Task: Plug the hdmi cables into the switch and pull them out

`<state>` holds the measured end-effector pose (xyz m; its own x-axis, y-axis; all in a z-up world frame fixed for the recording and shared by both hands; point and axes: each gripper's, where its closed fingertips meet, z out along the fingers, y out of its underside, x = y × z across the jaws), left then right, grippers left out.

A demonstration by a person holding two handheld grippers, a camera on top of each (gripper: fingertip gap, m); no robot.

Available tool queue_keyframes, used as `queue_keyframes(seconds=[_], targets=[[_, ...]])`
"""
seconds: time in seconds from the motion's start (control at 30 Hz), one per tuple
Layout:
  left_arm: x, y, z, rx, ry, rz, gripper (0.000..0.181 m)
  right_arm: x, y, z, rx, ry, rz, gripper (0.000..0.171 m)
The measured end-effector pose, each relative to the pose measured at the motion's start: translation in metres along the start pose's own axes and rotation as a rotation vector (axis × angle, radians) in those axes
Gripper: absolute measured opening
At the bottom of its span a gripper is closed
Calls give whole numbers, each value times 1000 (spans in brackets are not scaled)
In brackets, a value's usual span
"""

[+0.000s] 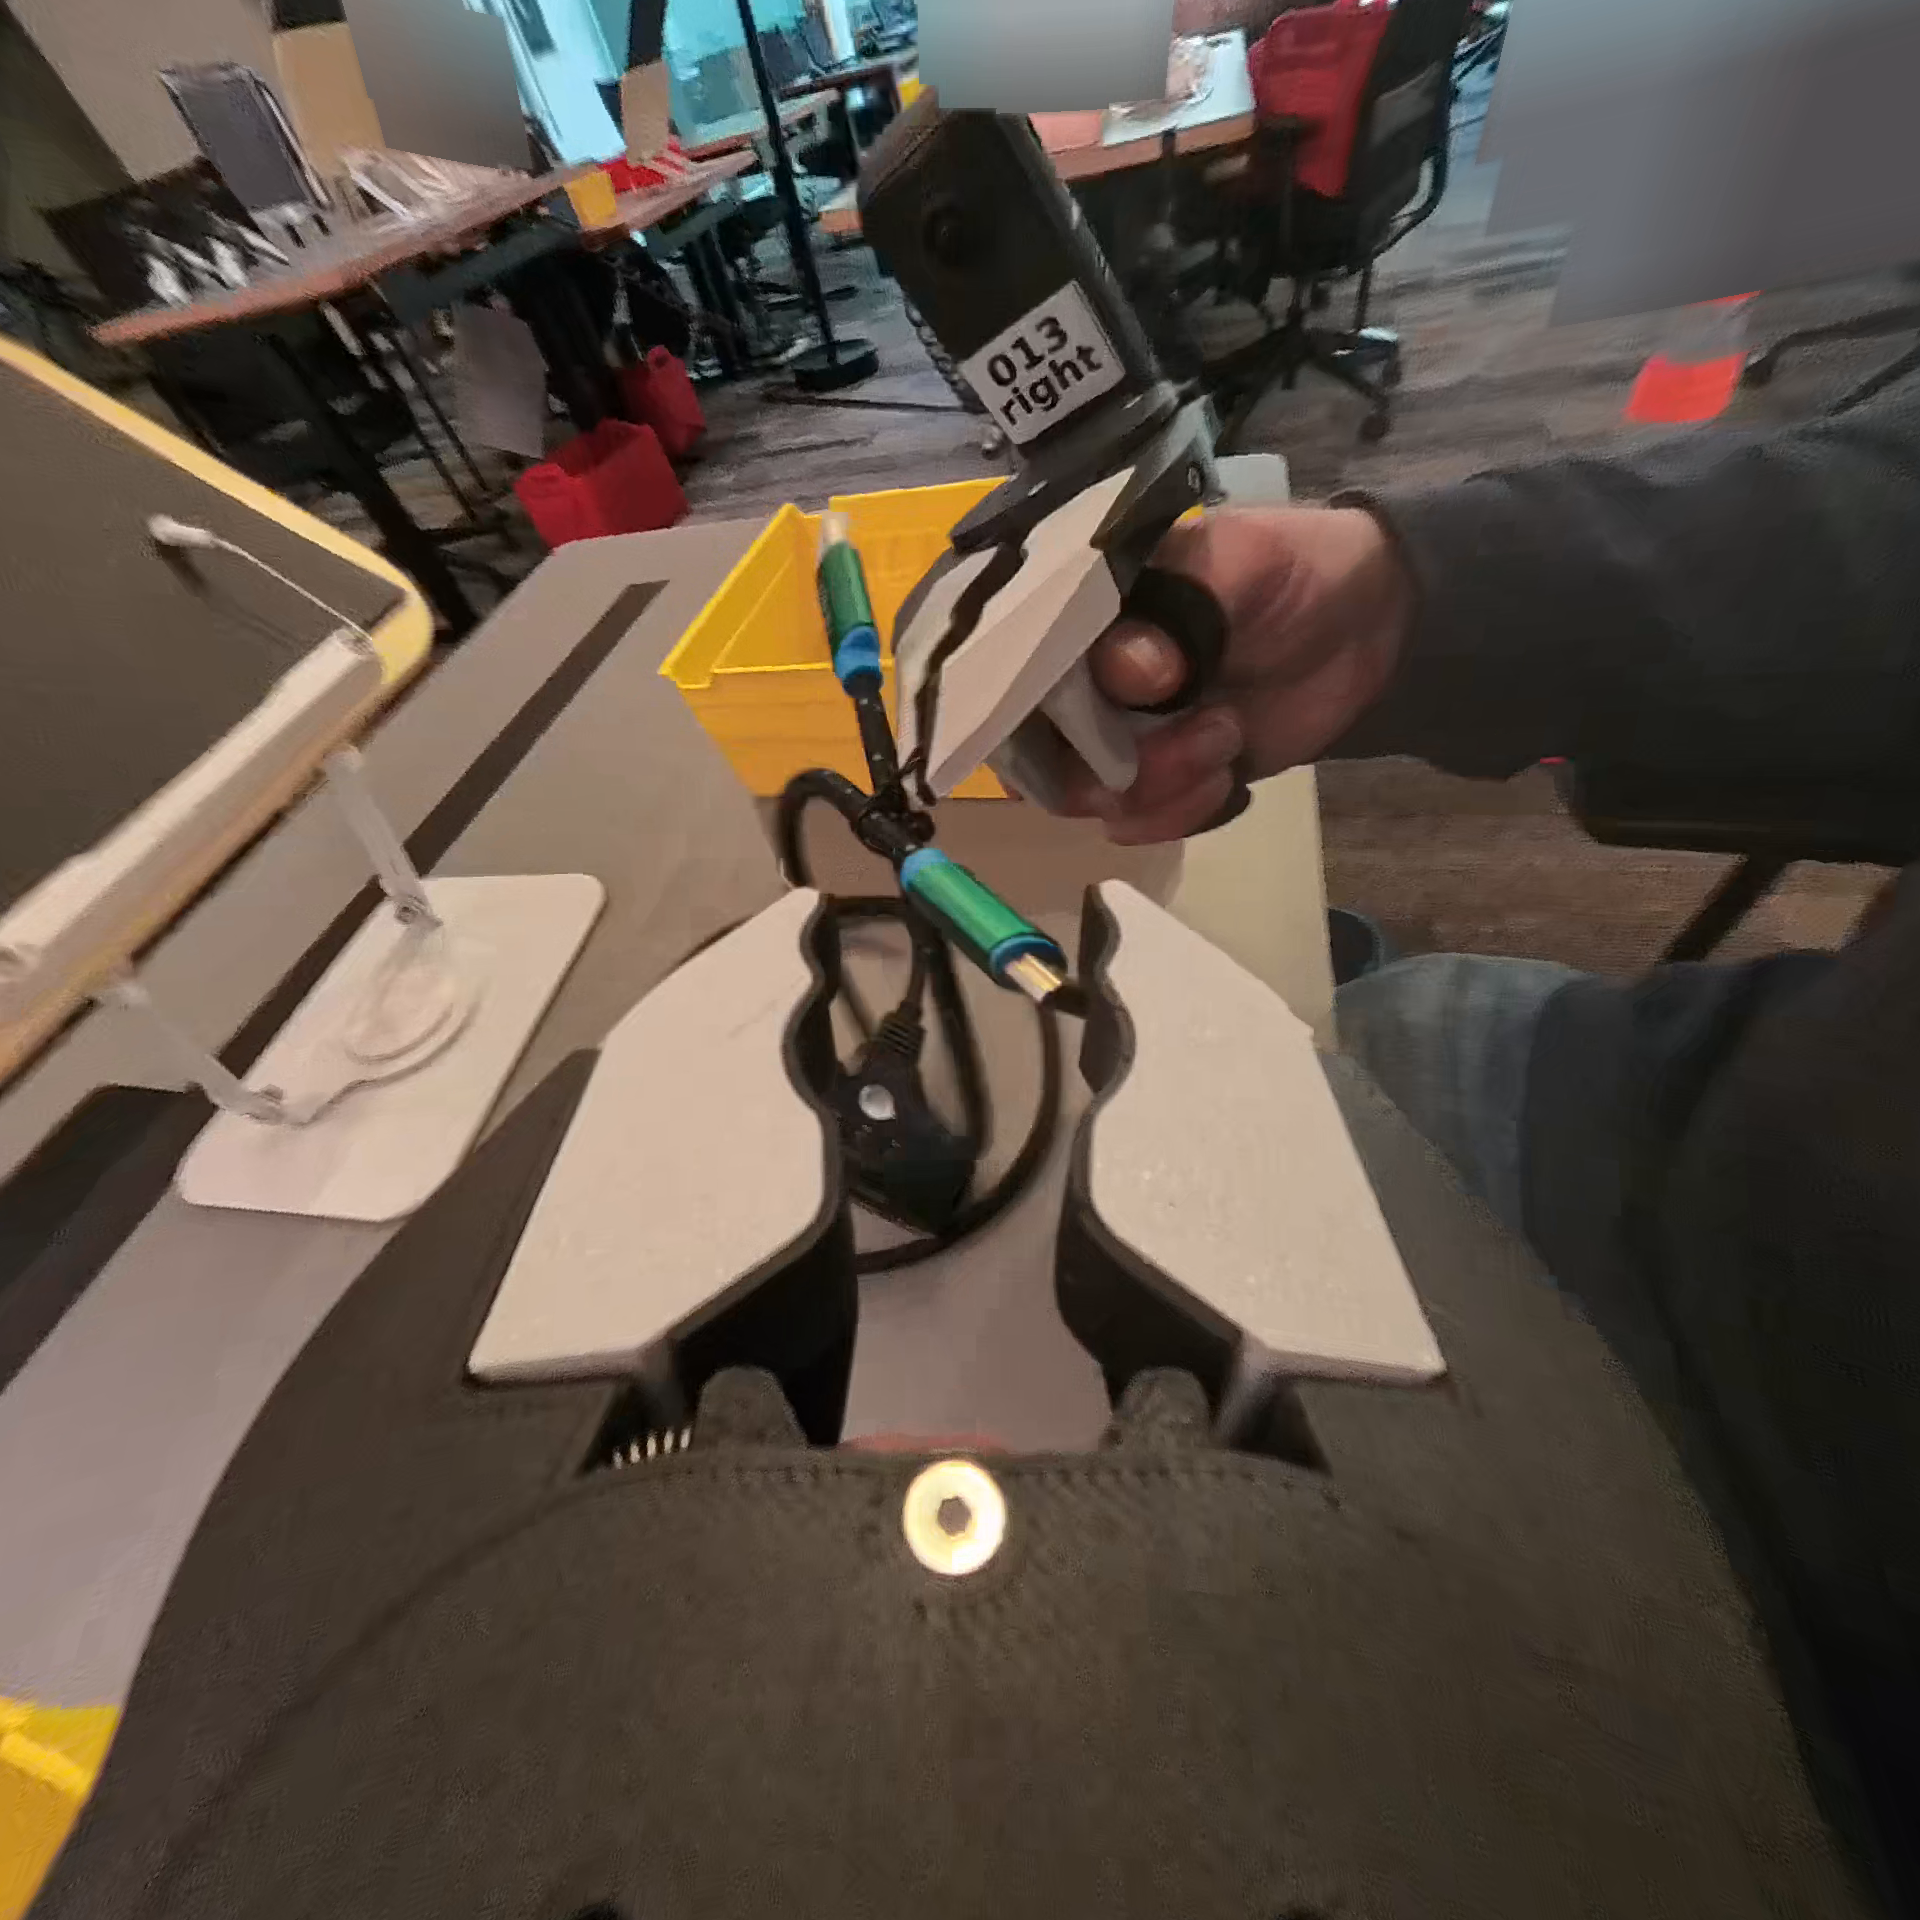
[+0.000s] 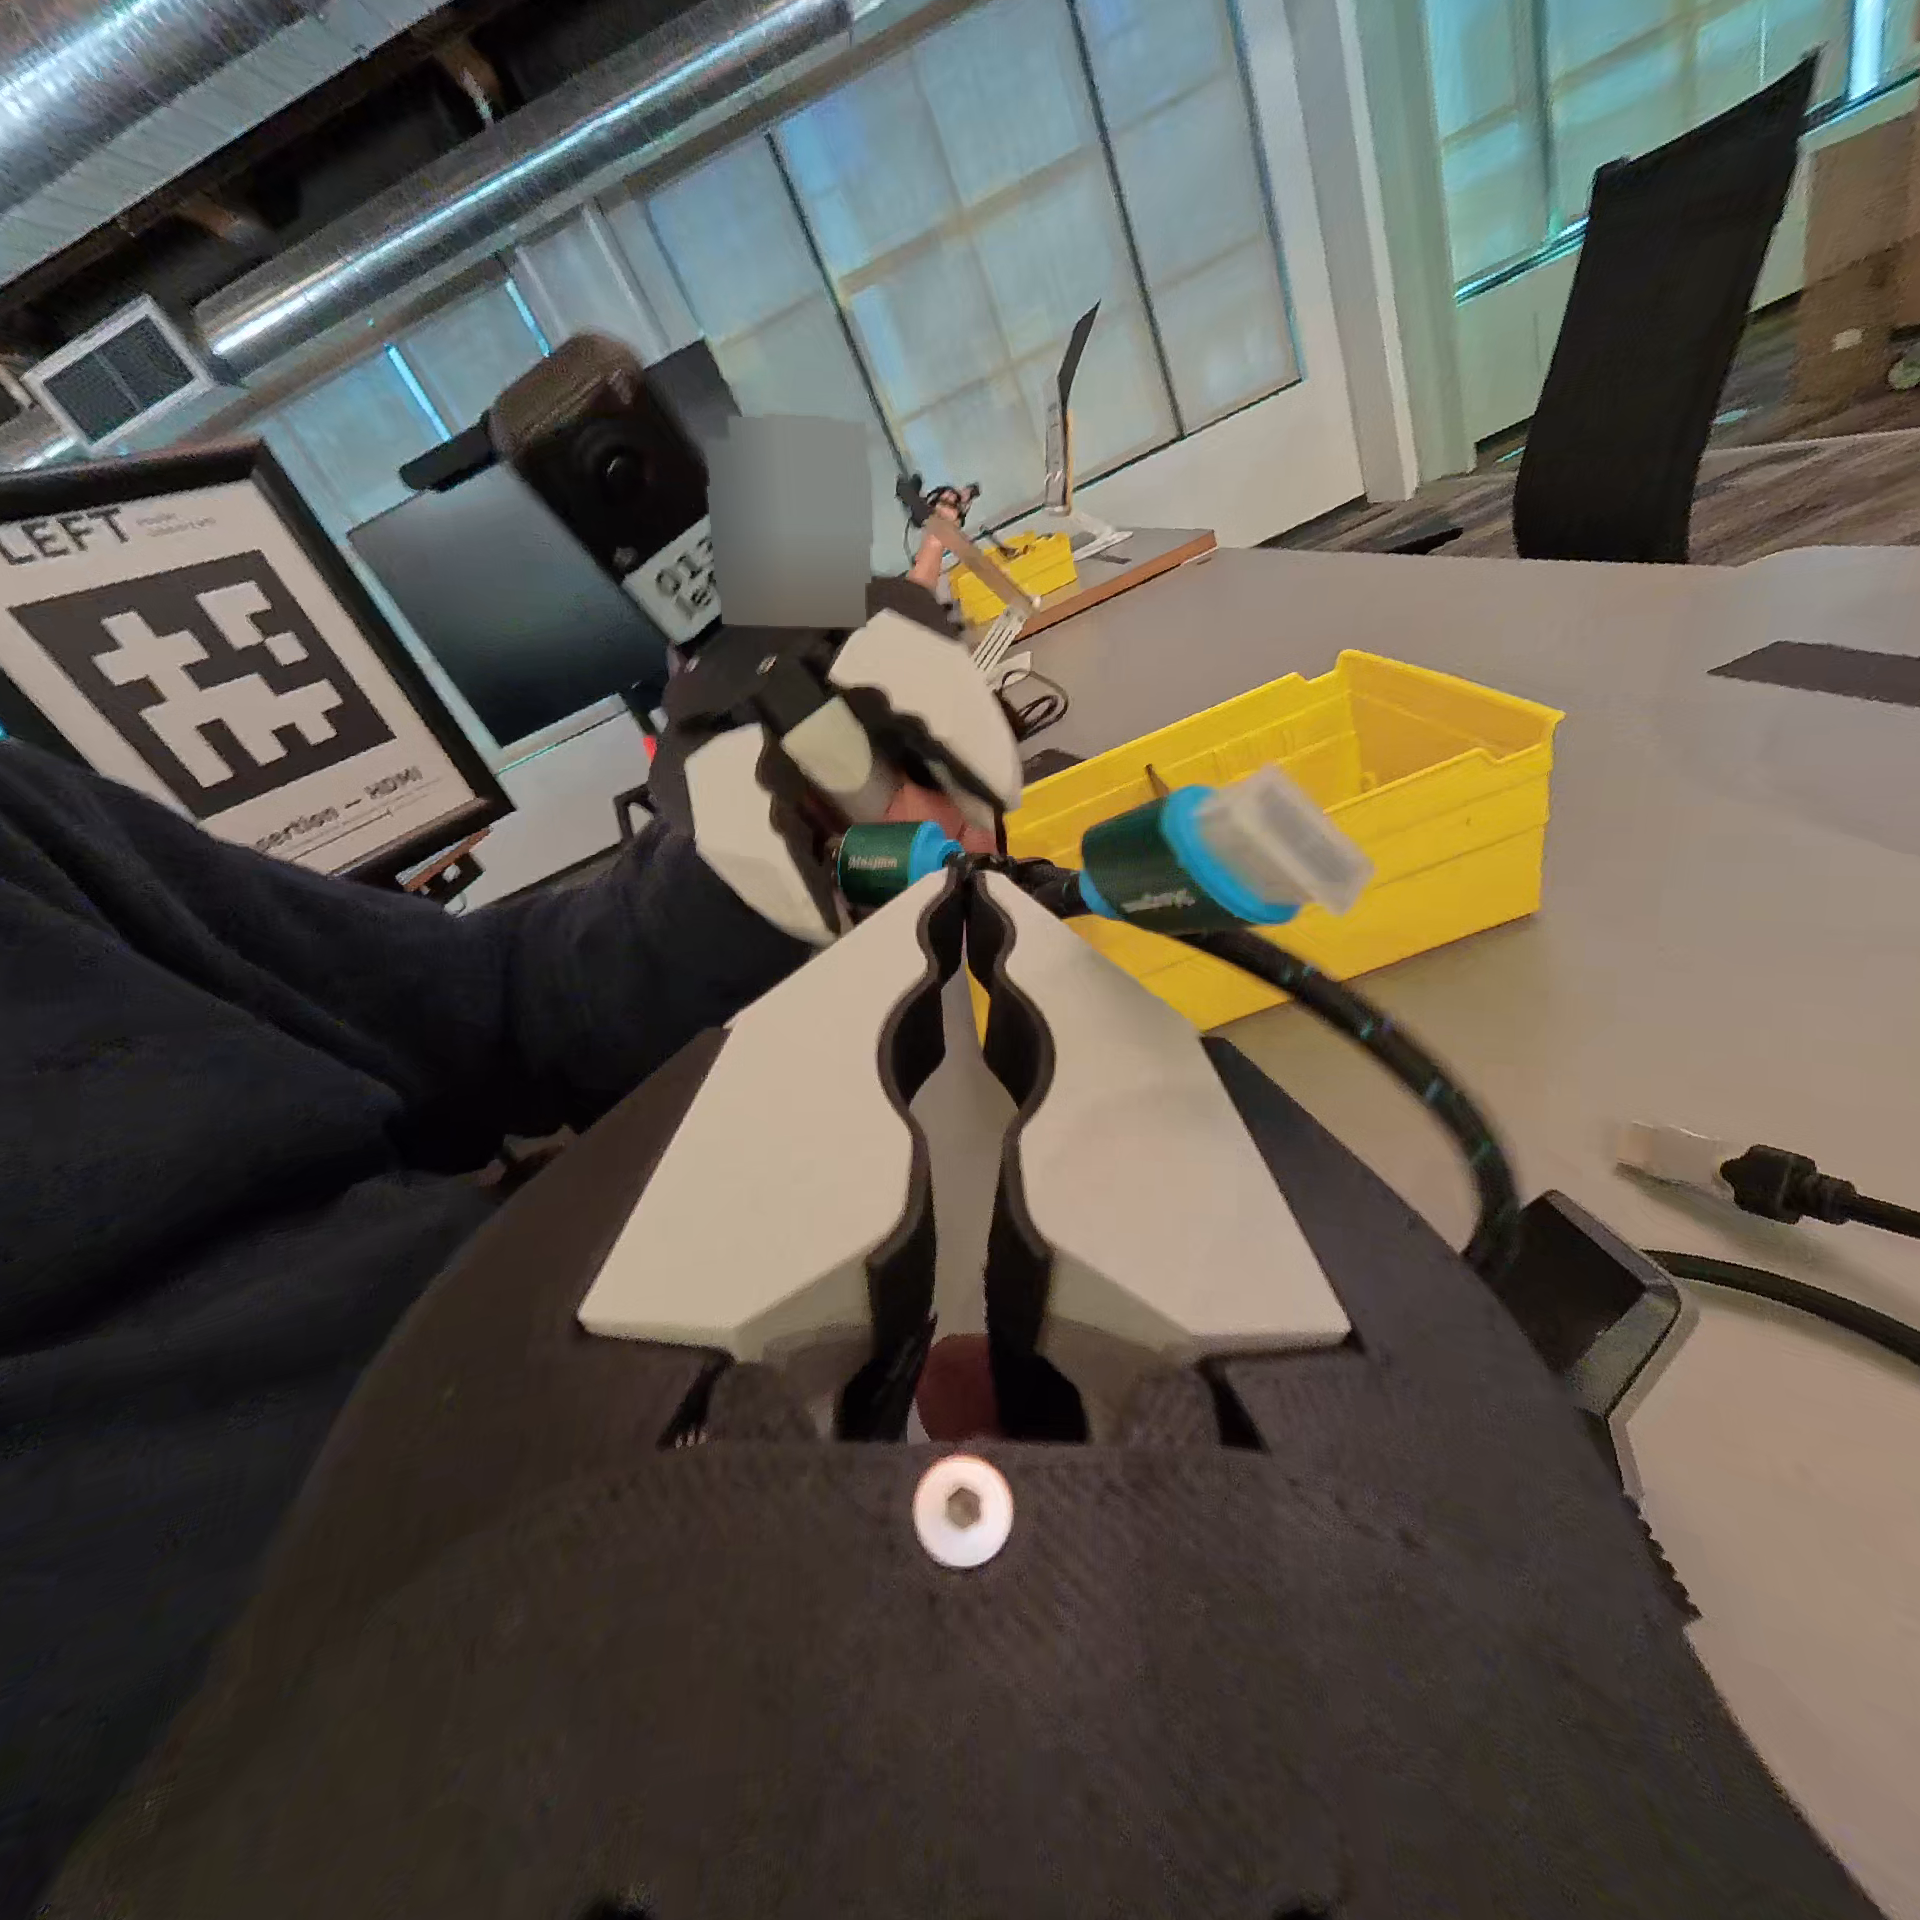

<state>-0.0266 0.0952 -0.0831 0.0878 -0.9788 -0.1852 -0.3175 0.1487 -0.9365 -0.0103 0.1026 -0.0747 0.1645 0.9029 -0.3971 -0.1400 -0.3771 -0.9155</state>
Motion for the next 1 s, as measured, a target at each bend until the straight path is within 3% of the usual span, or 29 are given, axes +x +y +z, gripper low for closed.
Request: queue_keyframes(seconds=[0.1,0.17,0.27,0.33,0.53,0.6,0.8,1.0], targets=[[-4,2,-3,-15,41,-79,47,-1,8,3,-57,-39,-5,0],[5,8,2,-50,153,-180,58,-3,14,5,-101,-63,-28,0],[13,-1,-7,42,339,-342,63,-6,24,9,-176,-91,-75,0],[13,0,-14,58,440,-473,78,-11,26,10,-202,-119,-106,0],[32,16,-4,52,653,-730,83,-21,38,16,-332,-177,-258,0],[43,18,6,42,704,-764,80,-23,41,18,-360,-187,-300,0],[73,19,21,73,816,-711,36,-30,42,13,-362,-230,-323,0],[64,18,34,63,624,-565,24,-25,28,4,-288,-191,-251,0]])
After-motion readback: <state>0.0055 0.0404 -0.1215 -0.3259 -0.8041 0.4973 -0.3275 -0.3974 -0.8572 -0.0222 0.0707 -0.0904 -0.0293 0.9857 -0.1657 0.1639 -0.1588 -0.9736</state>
